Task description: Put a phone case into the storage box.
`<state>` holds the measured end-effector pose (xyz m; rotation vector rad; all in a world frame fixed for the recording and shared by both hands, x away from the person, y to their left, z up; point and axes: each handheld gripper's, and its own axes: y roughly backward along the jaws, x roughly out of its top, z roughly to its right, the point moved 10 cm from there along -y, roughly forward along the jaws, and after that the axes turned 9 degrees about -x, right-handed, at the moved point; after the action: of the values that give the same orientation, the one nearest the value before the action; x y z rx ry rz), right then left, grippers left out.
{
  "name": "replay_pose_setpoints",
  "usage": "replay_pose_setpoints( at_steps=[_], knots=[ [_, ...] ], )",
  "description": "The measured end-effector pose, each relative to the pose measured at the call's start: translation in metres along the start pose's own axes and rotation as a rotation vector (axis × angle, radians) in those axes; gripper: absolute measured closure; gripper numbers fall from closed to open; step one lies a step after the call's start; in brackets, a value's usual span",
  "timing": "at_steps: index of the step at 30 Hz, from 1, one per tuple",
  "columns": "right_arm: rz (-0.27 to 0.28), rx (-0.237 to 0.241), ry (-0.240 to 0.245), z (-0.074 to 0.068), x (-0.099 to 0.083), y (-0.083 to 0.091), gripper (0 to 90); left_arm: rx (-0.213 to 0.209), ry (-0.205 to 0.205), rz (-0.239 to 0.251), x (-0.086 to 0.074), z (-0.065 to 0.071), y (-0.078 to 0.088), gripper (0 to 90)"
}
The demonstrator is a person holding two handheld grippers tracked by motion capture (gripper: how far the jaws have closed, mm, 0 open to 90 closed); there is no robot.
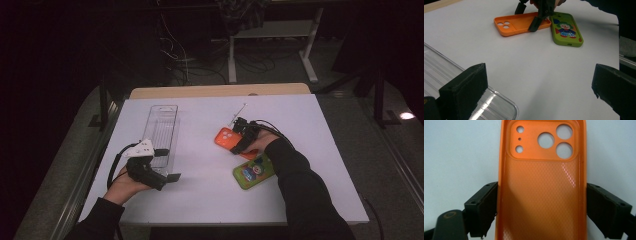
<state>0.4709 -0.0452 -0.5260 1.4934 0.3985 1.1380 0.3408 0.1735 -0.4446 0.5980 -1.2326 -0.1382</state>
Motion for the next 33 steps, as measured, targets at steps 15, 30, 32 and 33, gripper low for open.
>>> replay_pose_setpoints(
  at_steps=[15, 30, 32, 33],
  knots=[
    [0.050, 0.037, -0.043, 0.008, 0.004, 0.019, 14.9, -0.025, 0.005, -0.011, 0.013, -0.004, 0.001, 0.0],
    [0.077, 0.032, -0.014, -0.001, -0.014, 0.071, 14.9, -0.067, -0.050, -0.052, 0.051, -0.008, -0.020, 0.0],
    [0.088, 0.040, -0.009, -0.006, -0.015, 0.075, 14.9, -0.079, -0.061, -0.065, 0.055, -0.008, -0.025, 0.0],
    [0.086, 0.037, -0.004, -0.007, -0.017, 0.075, 14.9, -0.078, -0.065, -0.071, 0.057, -0.008, -0.027, 0.0]
  ],
)
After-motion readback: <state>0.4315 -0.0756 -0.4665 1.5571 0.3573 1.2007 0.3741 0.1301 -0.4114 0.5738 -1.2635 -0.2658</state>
